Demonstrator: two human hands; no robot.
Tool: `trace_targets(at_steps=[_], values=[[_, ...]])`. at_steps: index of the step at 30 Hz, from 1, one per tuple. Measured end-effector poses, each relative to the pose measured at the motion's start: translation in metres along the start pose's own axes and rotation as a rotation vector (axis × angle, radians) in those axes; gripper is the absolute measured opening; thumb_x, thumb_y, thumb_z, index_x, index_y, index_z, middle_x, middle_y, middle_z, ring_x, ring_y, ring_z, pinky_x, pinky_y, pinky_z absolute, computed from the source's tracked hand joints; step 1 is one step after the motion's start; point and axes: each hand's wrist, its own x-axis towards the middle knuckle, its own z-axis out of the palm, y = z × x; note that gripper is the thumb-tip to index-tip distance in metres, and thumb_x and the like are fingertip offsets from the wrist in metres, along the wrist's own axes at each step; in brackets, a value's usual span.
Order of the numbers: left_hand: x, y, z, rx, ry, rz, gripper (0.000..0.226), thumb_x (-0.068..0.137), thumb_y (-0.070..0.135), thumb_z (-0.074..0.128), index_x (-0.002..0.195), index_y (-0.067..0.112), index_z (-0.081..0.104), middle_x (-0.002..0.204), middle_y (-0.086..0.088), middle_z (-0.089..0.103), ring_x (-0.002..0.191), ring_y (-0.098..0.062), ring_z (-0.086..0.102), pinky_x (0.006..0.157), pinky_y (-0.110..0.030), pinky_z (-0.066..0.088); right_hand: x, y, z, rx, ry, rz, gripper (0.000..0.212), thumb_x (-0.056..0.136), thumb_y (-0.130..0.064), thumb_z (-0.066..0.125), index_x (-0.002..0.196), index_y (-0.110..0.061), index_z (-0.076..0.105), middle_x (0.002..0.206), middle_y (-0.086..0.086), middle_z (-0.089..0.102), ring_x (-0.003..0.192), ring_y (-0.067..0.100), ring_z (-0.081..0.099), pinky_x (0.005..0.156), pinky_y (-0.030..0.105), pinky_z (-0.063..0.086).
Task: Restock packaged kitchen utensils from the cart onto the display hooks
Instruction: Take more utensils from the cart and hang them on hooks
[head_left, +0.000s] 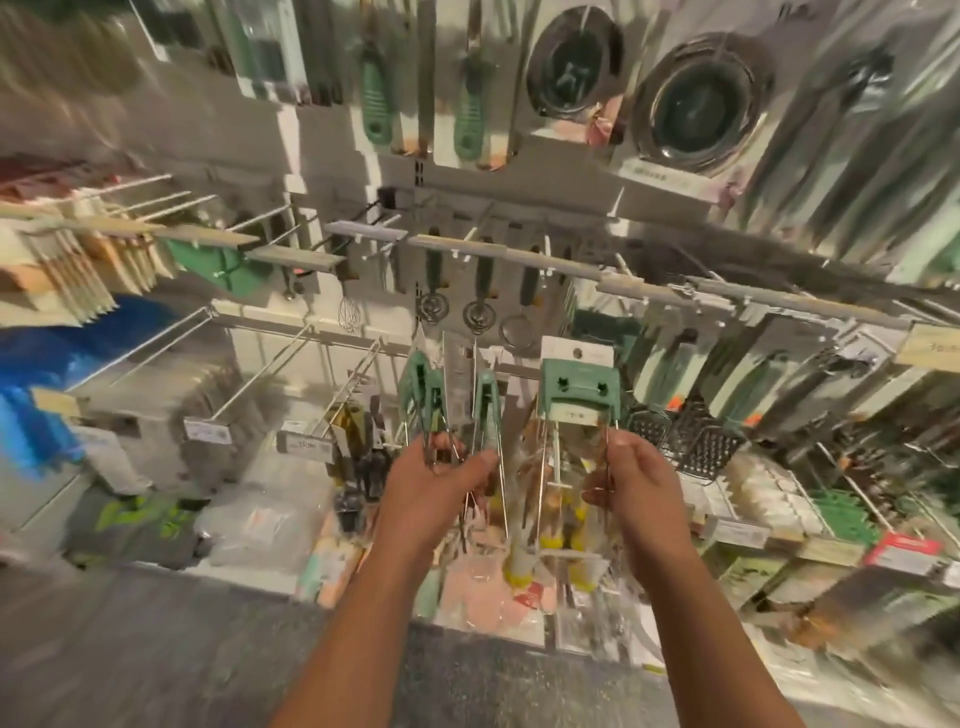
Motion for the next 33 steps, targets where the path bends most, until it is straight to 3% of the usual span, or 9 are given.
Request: trace_targets(at_steps=[3, 6, 10, 13, 17, 23, 26, 29, 33], values=[[0.007, 0.009, 0.016, -0.002, 0.01, 0.004, 0.06, 0.072, 0.046, 0.09, 0.119, 0.021, 0.063, 0.106, -0.003, 0.077, 0.101, -0.02, 0.072, 0.102, -0.049, 0.05, 0.021, 0.0, -0.01, -0.063, -0.011, -0.089, 0.024, 0.108, -0.032, 0.049, 0.1, -0.02, 0.067, 0.077, -0.002, 0.066, 0.065, 0.01, 0.063, 0.07, 0.041, 0.058], [0.019, 0.007, 0.035, 0.0, 0.055, -0.008, 0.035, 0.081, 0.031, 0.087, 0.105, 0.022, 0.063, 0.087, -0.001, 0.078, 0.088, -0.017, 0.075, 0.1, -0.047, 0.05, 0.034, 0.004, -0.024, -0.059, -0.022, -0.129, 0.023, 0.108, -0.028, 0.05, 0.095, -0.019, 0.066, 0.075, -0.003, 0.064, 0.063, 0.009, 0.06, 0.068, 0.04, 0.053], [0.028, 0.005, 0.056, 0.001, 0.07, -0.002, 0.04, 0.083, 0.03, 0.084, 0.112, 0.015, 0.062, 0.085, -0.002, 0.078, 0.082, -0.011, 0.071, 0.099, -0.045, 0.045, 0.048, 0.008, -0.034, -0.068, 0.006, -0.176, 0.024, 0.107, -0.03, 0.049, 0.094, -0.02, 0.066, 0.079, 0.011, 0.065, 0.066, 0.013, 0.058, 0.067, 0.036, 0.049], [0.036, 0.005, 0.067, -0.019, 0.099, -0.021, 0.046, 0.082, 0.033, 0.084, 0.118, 0.015, 0.061, 0.1, -0.003, 0.072, 0.091, -0.016, 0.065, 0.102, -0.049, 0.046, 0.062, 0.014, -0.037, -0.054, 0.041, -0.19, 0.025, 0.107, -0.037, 0.049, 0.097, -0.021, 0.066, 0.078, -0.001, 0.063, 0.071, 0.016, 0.057, 0.07, 0.039, 0.048], [0.043, 0.009, 0.076, -0.019, 0.092, -0.028, 0.049, 0.081, 0.036, 0.083, 0.119, 0.015, 0.061, 0.092, -0.005, 0.076, 0.097, -0.026, 0.069, 0.105, -0.06, 0.047, 0.076, 0.016, -0.038, -0.042, 0.081, -0.202, 0.029, 0.106, -0.045, 0.049, 0.108, -0.022, 0.066, 0.08, -0.008, 0.063, 0.073, 0.013, 0.058, 0.069, 0.037, 0.049], [0.049, 0.007, 0.077, -0.051, 0.077, -0.003, 0.046, 0.084, 0.031, 0.081, 0.122, 0.013, 0.061, 0.079, -0.003, 0.079, 0.086, -0.026, 0.073, 0.104, -0.062, 0.048, 0.075, 0.018, -0.029, -0.033, 0.055, -0.206, 0.029, 0.109, -0.034, 0.044, 0.091, -0.02, 0.062, 0.07, 0.002, 0.059, 0.062, 0.017, 0.056, 0.061, 0.031, 0.048], [0.049, 0.007, 0.073, -0.07, 0.095, 0.016, 0.045, 0.087, 0.029, 0.08, 0.123, 0.012, 0.06, 0.077, -0.004, 0.078, 0.079, -0.02, 0.071, 0.104, -0.06, 0.046, 0.072, 0.018, -0.024, -0.022, 0.077, -0.213, 0.026, 0.109, -0.032, 0.045, 0.097, -0.018, 0.062, 0.069, -0.004, 0.058, 0.061, 0.01, 0.054, 0.057, 0.019, 0.045], [0.047, 0.009, 0.071, -0.085, 0.103, 0.042, 0.029, 0.089, 0.027, 0.079, 0.11, 0.013, 0.063, 0.073, -0.006, 0.077, 0.063, -0.013, 0.069, 0.103, -0.061, 0.045, 0.07, 0.017, -0.022, -0.031, 0.066, -0.241, 0.022, 0.109, -0.028, 0.045, 0.104, -0.018, 0.063, 0.075, 0.009, 0.062, 0.061, 0.021, 0.054, 0.054, 0.018, 0.043], [0.044, 0.009, 0.072, -0.142, 0.096, 0.064, 0.025, 0.094, 0.026, 0.073, 0.106, 0.007, 0.064, 0.069, -0.007, 0.072, 0.057, -0.013, 0.063, 0.106, -0.062, 0.043, 0.072, 0.013, -0.022, -0.027, 0.067, -0.224, 0.016, 0.107, -0.029, 0.049, 0.114, -0.023, 0.063, 0.078, 0.001, 0.063, 0.058, 0.004, 0.051, 0.054, 0.017, 0.044]])
